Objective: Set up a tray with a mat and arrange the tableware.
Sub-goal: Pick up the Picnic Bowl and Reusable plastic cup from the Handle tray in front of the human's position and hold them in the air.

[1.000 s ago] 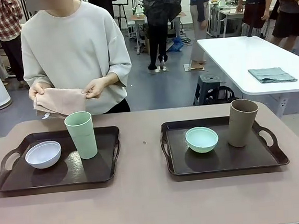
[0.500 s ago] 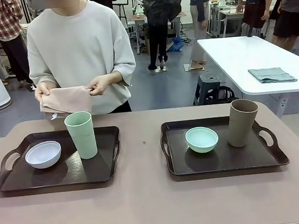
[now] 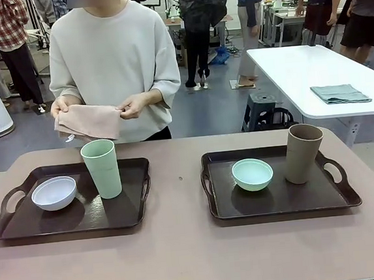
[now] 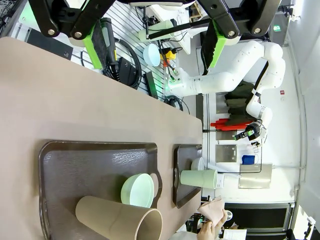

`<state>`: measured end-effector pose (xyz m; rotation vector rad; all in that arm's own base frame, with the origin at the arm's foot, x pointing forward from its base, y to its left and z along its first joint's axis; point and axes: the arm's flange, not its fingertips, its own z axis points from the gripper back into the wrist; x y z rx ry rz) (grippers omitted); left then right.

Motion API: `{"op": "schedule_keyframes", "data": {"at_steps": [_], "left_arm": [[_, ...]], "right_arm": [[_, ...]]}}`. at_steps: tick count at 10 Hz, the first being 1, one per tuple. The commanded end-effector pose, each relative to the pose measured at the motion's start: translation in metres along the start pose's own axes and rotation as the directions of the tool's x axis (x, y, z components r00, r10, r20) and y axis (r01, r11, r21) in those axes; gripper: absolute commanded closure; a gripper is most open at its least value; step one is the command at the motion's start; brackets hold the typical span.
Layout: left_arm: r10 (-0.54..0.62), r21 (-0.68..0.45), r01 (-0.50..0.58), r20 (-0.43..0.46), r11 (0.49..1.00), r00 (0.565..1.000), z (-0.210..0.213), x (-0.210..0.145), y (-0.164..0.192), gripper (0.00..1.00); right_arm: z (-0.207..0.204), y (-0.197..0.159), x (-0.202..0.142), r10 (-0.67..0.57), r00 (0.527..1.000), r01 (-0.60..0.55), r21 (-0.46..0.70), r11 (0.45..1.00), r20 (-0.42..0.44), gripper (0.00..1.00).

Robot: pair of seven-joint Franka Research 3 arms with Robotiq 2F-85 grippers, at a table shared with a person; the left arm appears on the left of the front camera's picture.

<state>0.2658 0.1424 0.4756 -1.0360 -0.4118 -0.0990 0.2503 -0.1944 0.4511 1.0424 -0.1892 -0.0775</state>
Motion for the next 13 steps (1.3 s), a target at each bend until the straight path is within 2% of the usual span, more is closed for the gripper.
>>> {"op": "schedule_keyframes", "data": {"at_steps": [1,4,5,6,7,8,9,10,12,13], "left_arm": [[-0.019,-0.022,0.019,0.012,1.0,1.0,0.002,0.001,0.0,0.0],[0.001,0.0,-0.001,0.0,1.0,1.0,0.0,0.0,0.0,0.0],[-0.043,0.069,0.042,0.015,0.997,0.999,0.0,0.009,-0.012,0.0],[-0.116,0.201,0.118,-0.021,0.973,0.993,-0.006,0.02,-0.029,0.0],[-0.127,0.359,0.165,-0.128,0.919,0.984,-0.013,0.029,-0.045,0.0],[-0.132,0.463,0.196,-0.167,0.864,0.977,-0.015,0.038,-0.062,0.0],[-0.124,0.531,0.216,-0.204,0.82,0.971,-0.015,0.042,-0.077,0.0],[-0.095,0.566,0.21,-0.225,0.797,0.97,-0.017,0.048,-0.087,0.0],[0.009,0.578,0.211,-0.355,0.788,0.935,-0.024,0.064,-0.112,0.0],[0.062,0.576,0.186,-0.383,0.796,0.922,-0.027,0.072,-0.118,0.0]], "right_arm": [[0.001,-0.002,0.001,0.018,1.0,-0.018,0.023,1.0,0.006,0.0],[0.0,0.0,0.0,0.0,1.0,0.0,0.0,1.0,0.0,0.0],[-0.003,0.019,0.01,0.118,0.993,-0.118,-0.023,0.993,0.014,0.0],[-0.017,0.044,0.026,0.226,0.974,-0.223,-0.094,0.97,0.023,0.0],[-0.037,0.063,0.046,0.273,0.961,-0.26,-0.211,0.942,0.033,0.0],[-0.063,0.08,0.066,0.321,0.947,-0.312,-0.226,0.923,0.004,0.0],[-0.089,0.098,0.079,0.425,0.905,-0.414,-0.261,0.872,-0.017,0.0],[-0.117,0.115,0.092,0.531,0.846,-0.518,-0.288,0.806,-0.035,0.0],[-0.186,0.154,0.113,0.722,0.689,-0.69,-0.362,0.627,-0.064,0.0],[-0.221,0.171,0.114,0.8,0.592,-0.771,-0.36,0.526,-0.097,0.0]]}}
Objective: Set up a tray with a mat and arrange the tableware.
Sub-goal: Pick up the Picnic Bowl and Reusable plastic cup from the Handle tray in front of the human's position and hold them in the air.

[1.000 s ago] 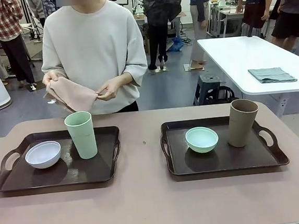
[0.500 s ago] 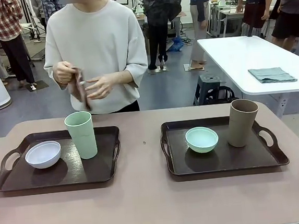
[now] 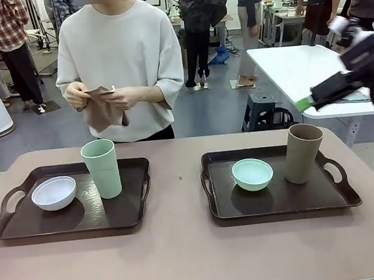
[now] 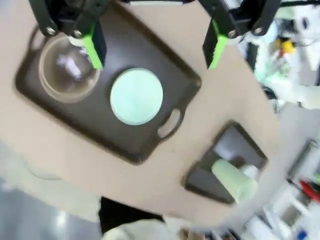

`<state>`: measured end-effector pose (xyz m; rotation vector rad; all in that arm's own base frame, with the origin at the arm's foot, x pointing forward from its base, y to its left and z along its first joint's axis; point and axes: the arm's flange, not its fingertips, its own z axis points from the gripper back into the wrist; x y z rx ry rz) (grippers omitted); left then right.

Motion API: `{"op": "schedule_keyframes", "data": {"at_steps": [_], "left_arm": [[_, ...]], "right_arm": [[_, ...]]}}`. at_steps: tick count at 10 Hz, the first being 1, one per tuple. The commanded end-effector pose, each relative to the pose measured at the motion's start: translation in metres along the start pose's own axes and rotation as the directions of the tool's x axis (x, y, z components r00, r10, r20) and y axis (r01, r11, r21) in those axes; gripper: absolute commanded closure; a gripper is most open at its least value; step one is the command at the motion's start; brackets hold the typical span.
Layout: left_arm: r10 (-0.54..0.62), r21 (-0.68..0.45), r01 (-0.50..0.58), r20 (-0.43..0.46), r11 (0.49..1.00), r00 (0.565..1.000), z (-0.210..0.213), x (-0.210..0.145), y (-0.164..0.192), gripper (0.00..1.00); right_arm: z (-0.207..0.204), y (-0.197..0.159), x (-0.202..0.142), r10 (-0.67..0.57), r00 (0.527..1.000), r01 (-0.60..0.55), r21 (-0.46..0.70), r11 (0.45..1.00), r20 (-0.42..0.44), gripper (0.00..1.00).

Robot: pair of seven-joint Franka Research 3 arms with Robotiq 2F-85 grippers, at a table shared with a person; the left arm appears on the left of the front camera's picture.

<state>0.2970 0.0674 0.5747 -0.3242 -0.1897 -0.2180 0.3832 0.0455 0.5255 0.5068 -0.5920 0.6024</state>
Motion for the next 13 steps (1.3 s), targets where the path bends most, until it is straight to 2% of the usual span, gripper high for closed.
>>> {"op": "schedule_keyframes", "data": {"at_steps": [1,2,4,5,6,11,12,13], "left_arm": [[0.056,-0.02,-0.059,-0.13,0.998,0.99,0.011,0.025,-0.003,0.0],[0.113,0.031,-0.109,-0.151,0.994,0.982,0.012,0.041,-0.002,0.0],[0.184,0.136,-0.161,-0.176,0.978,0.967,-0.004,0.06,0.001,0.0],[0.179,0.137,-0.156,-0.173,0.978,0.969,-0.009,0.065,0.001,0.0],[0.144,0.073,-0.134,-0.152,0.988,0.978,-0.002,0.05,0.003,0.0],[0.158,0.089,-0.146,-0.153,0.985,0.975,-0.001,0.054,0.004,0.0],[0.166,0.141,-0.157,-0.054,0.977,0.985,-0.011,0.07,-0.002,0.0],[0.135,0.21,-0.132,-0.002,0.969,0.991,-0.017,0.084,-0.007,0.0]], "right_arm": [[-0.058,0.018,0.016,0.22,0.974,-0.22,0.003,0.976,0.051,0.0],[-0.085,0.042,0.025,0.305,0.951,-0.305,-0.002,0.952,0.047,0.0],[-0.113,0.056,0.022,0.403,0.915,-0.402,-0.063,0.913,0.003,0.0],[-0.114,0.053,0.021,0.388,0.922,-0.386,-0.081,0.919,0.014,0.0],[-0.101,0.074,0.031,0.372,0.928,-0.373,-0.025,0.928,-0.017,0.0],[-0.103,0.072,0.031,0.386,0.923,-0.386,-0.04,0.922,-0.009,0.0],[-0.138,0.066,0.038,0.471,0.882,-0.472,0.036,0.881,0.035,0.0],[-0.176,0.061,0.053,0.49,0.866,-0.498,0.089,0.863,0.101,0.0]]}}
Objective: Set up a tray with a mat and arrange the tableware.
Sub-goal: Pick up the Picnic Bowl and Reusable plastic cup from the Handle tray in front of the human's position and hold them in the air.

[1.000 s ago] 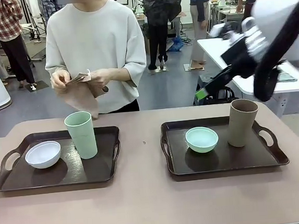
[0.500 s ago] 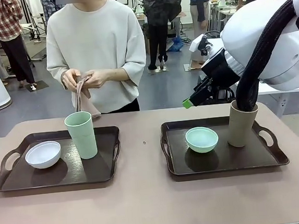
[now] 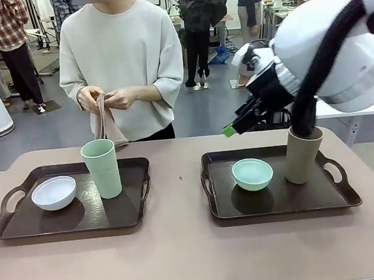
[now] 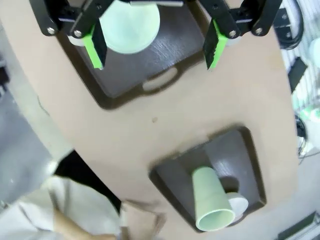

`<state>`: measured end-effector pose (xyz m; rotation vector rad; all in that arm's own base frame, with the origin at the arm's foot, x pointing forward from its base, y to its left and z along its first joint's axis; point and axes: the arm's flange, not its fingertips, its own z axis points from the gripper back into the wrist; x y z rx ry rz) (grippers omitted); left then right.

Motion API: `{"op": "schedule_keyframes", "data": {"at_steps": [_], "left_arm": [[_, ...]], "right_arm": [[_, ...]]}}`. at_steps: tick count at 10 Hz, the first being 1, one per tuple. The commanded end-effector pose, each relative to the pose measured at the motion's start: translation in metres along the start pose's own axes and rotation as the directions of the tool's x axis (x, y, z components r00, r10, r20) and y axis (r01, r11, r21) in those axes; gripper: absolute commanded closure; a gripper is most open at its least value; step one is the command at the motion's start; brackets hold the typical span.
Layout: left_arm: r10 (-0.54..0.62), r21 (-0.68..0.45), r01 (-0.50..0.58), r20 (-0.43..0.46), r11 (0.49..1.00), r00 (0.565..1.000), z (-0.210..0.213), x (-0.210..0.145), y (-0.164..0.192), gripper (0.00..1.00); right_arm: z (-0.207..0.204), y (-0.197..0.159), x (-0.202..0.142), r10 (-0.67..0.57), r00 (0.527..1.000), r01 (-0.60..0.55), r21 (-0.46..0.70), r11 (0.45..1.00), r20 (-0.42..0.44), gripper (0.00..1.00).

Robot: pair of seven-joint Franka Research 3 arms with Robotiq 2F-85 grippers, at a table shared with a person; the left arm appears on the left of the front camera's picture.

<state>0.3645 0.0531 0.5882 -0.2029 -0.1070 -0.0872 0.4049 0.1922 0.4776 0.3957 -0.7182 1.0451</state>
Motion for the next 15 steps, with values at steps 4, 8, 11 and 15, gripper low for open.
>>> {"op": "schedule_keyframes", "data": {"at_steps": [4,8,11,15], "left_arm": [[0.0,0.225,-0.039,0.17,0.974,0.985,-0.054,0.032,-0.006,0.0],[0.016,0.087,-0.031,0.161,0.996,0.987,-0.105,0.056,0.006,0.0],[0.027,0.112,-0.043,0.144,0.993,0.989,-0.112,0.051,0.005,0.0],[0.029,0.083,-0.042,0.145,0.996,0.989,-0.114,0.055,0.002,0.0]], "right_arm": [[-0.157,-0.027,0.032,0.169,0.958,-0.231,0.272,0.934,0.233,0.0],[-0.208,-0.015,0.052,0.252,0.945,-0.312,0.344,0.885,0.21,0.0],[-0.213,-0.008,0.045,0.244,0.946,-0.308,0.355,0.883,0.212,0.0],[-0.211,-0.007,0.049,0.239,0.948,-0.3,0.34,0.891,0.211,0.0]]}}
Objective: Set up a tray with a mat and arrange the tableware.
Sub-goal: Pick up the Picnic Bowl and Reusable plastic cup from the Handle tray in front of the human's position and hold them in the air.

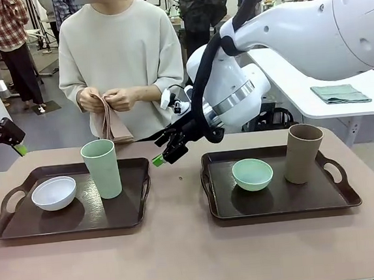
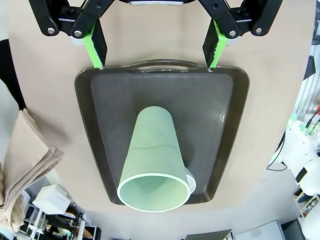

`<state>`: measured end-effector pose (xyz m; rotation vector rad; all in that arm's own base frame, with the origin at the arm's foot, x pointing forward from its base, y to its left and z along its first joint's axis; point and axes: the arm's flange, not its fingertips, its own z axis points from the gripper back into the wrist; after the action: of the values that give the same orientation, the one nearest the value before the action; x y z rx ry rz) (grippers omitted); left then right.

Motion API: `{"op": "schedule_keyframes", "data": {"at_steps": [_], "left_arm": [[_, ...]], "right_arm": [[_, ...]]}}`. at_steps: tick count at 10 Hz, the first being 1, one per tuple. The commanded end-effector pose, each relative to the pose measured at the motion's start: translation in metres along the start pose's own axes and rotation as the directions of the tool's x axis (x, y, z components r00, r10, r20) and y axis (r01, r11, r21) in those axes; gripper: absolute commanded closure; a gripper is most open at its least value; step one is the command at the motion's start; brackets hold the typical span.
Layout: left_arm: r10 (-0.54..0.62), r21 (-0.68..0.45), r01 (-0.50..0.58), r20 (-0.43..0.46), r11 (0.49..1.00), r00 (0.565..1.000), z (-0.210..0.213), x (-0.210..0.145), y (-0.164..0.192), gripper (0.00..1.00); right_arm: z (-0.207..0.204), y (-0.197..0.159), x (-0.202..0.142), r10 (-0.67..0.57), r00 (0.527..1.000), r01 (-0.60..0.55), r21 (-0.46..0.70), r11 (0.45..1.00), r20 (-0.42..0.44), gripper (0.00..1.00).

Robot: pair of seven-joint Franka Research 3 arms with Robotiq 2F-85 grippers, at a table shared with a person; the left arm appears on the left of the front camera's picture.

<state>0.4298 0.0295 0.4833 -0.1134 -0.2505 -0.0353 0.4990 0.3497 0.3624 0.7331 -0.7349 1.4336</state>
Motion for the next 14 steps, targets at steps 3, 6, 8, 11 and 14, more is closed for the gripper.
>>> {"op": "schedule_keyframes", "data": {"at_steps": [3,6,8,11,14], "left_arm": [[0.111,0.016,-0.11,-0.079,0.994,0.991,-0.012,-0.005,-0.008,0.0],[0.133,0.037,-0.129,-0.102,0.991,0.986,-0.024,-0.02,-0.008,0.0],[0.126,-0.011,-0.128,-0.095,0.992,0.987,-0.035,-0.022,-0.008,0.0],[0.117,-0.061,-0.126,-0.13,0.99,0.984,-0.057,-0.02,-0.01,0.0],[0.093,-0.077,-0.106,-0.154,0.991,0.984,-0.073,-0.015,-0.018,0.0]], "right_arm": [[-0.037,-0.013,0.008,0.077,0.993,-0.074,-0.032,0.997,0.084,0.0],[-0.076,-0.022,0.015,0.062,0.986,-0.07,0.047,0.996,0.152,0.0],[-0.093,-0.023,0.014,0.041,0.985,-0.055,0.083,0.995,0.167,0.0],[-0.11,-0.024,0.011,-0.012,0.987,-0.009,0.137,0.991,0.157,0.0],[-0.128,-0.031,0.007,-0.045,0.99,0.023,0.162,0.987,0.135,0.0]]}}
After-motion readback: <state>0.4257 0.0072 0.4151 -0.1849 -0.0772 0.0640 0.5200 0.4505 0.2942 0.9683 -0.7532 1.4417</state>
